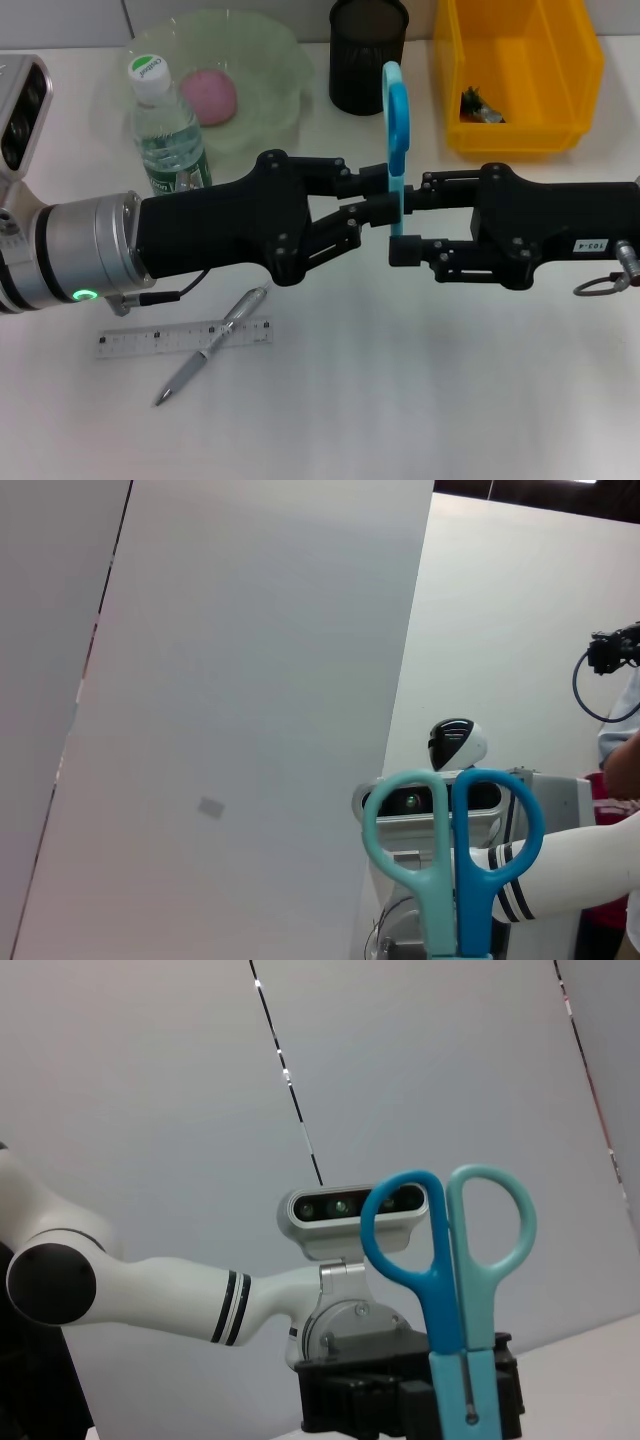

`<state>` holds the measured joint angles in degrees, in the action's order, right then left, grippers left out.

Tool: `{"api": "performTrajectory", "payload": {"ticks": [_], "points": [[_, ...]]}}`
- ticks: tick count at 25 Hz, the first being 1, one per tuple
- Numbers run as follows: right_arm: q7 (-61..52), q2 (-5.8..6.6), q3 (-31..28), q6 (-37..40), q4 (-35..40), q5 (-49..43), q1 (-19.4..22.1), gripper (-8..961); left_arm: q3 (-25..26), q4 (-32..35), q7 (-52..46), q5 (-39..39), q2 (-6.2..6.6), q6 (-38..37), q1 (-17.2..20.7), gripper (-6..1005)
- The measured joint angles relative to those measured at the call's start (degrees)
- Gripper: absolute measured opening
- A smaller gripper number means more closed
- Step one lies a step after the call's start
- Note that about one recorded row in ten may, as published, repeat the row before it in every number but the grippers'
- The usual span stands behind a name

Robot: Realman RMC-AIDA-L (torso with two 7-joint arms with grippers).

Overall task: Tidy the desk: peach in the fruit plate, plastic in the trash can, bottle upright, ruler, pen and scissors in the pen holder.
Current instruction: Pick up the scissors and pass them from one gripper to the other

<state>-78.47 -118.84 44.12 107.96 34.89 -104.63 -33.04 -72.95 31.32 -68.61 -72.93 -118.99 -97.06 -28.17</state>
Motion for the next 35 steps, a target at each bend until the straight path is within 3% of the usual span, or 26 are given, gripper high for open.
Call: {"api": "performTrajectory", "payload": {"ticks": [13,35], "points": [[0.2,0.01,0.0,0.0,0.0,0.1,-0.1,306,0.0,-0.8,0.3,0.1,-0.01,-0.1,-0.4,223],[0.5,-0.08,0.0,-0.3,0.0,0.3,0.0,199,0.2,-0.7,0.4,0.1,-0.01,0.3,-0.4,223]]}}
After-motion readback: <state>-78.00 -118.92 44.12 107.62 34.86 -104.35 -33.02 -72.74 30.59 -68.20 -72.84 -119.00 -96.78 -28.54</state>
